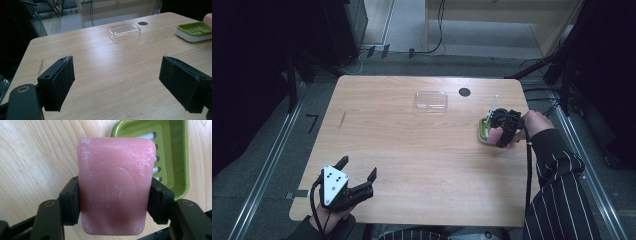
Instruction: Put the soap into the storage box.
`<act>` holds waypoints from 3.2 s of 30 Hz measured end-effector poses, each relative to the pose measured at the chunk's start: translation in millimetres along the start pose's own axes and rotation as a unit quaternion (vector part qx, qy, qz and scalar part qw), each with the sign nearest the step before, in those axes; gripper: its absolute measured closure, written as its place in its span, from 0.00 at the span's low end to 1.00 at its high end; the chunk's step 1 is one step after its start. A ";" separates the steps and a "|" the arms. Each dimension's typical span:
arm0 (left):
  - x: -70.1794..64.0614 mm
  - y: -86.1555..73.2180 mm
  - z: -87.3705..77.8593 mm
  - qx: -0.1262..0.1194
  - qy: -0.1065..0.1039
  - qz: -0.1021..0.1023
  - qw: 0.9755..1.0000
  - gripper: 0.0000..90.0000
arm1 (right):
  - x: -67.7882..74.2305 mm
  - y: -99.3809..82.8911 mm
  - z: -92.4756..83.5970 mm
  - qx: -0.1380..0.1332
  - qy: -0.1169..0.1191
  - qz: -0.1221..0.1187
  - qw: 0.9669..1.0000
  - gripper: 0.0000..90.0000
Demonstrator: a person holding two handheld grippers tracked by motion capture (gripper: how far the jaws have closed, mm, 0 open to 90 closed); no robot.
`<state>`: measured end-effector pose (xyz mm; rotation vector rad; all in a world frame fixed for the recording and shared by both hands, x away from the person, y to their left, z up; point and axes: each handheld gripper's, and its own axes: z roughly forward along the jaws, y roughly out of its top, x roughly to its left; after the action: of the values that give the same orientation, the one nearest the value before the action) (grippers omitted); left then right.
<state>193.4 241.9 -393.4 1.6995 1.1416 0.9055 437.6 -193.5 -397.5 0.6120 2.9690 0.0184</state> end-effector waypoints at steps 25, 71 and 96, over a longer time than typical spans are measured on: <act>2.9 -3.0 -7.4 0.002 0.015 -0.005 1.000 0.15 | -18.6 0.8 4.7 -0.009 -0.007 -0.009 1.000 0.43; 14.9 -14.6 -35.7 0.008 0.064 -0.027 0.998 0.15 | -51.6 15.7 38.6 0.006 -0.012 -0.048 0.999 0.43; 16.6 -16.5 -40.7 0.008 0.073 -0.032 0.997 0.15 | -56.0 18.3 52.1 0.022 -0.011 -0.062 0.998 0.43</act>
<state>157.0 271.5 -392.7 1.6210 1.2955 0.9959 501.6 -199.3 -442.7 0.4302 2.9871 -0.0624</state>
